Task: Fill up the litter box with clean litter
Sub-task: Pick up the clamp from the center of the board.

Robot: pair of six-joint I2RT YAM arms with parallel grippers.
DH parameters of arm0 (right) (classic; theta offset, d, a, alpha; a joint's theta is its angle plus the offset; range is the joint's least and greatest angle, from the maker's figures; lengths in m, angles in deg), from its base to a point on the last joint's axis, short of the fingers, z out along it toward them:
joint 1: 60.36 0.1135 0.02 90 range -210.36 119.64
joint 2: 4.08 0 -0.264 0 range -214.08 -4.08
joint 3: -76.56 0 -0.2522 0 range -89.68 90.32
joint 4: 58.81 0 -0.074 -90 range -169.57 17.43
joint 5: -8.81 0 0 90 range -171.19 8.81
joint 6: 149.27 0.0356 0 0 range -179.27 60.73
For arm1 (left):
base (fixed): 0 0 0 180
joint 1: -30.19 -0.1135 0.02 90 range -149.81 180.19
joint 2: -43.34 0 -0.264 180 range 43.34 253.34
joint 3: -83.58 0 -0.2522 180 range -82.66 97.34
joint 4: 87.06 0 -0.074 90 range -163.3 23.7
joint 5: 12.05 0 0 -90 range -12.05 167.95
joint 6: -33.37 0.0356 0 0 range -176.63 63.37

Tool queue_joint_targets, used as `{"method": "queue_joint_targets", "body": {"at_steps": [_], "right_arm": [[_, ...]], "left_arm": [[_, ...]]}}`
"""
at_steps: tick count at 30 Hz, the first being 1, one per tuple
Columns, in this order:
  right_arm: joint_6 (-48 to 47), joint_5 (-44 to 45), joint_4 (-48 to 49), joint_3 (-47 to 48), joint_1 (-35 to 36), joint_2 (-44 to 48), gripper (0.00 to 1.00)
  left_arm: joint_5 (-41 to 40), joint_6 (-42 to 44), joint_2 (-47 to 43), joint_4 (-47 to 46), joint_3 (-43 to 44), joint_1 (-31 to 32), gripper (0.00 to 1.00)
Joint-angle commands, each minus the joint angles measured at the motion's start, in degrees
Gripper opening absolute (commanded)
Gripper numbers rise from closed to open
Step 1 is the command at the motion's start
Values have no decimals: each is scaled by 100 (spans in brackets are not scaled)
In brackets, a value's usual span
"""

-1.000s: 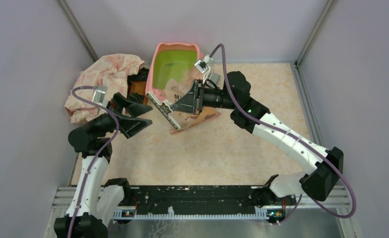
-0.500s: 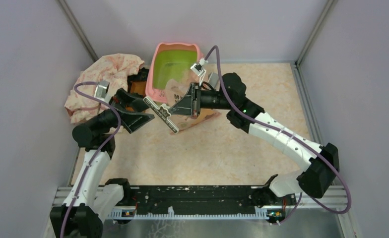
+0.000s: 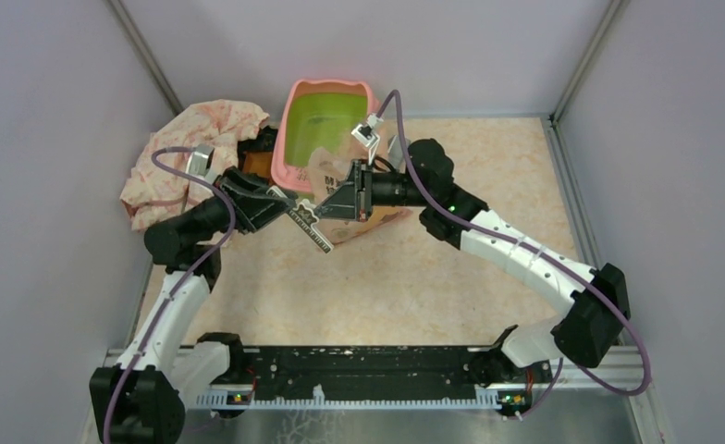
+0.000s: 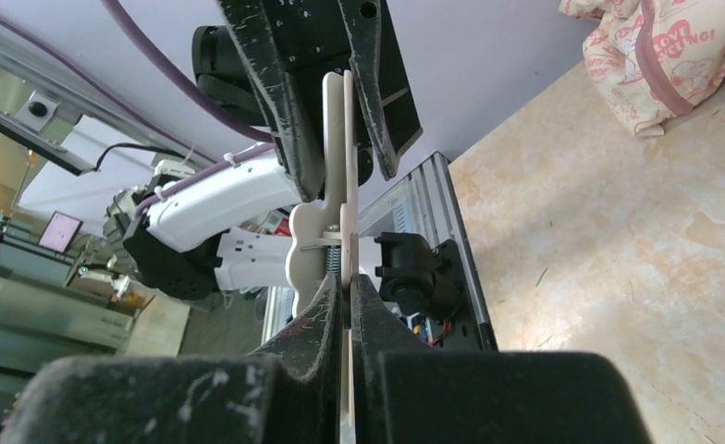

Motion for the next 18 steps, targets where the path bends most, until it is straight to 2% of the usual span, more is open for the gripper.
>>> {"method": "queue_joint_targets", "body": {"at_steps": [1, 5, 6, 8, 10, 18], "right_arm": [[-17, -49, 407, 19, -33, 85, 0], [-14, -38, 429, -50, -27, 135, 0], [-13, -47, 431, -61, -31, 145, 3], [-46, -45, 398, -69, -34, 169, 16], [-197, -62, 194, -33, -35, 207, 31], [-892, -75, -646, 204, -58, 327, 50]], "left_arm": [[-27, 83, 95, -153, 210, 116, 36], [-8, 102, 130, -156, 209, 168, 26], [-13, 100, 150, -143, 215, 176, 19], [-4, 98, 183, 0, 237, 186, 9], [79, 66, 279, 166, 325, 190, 8], [590, -25, 668, 1019, 820, 312, 8]]}}
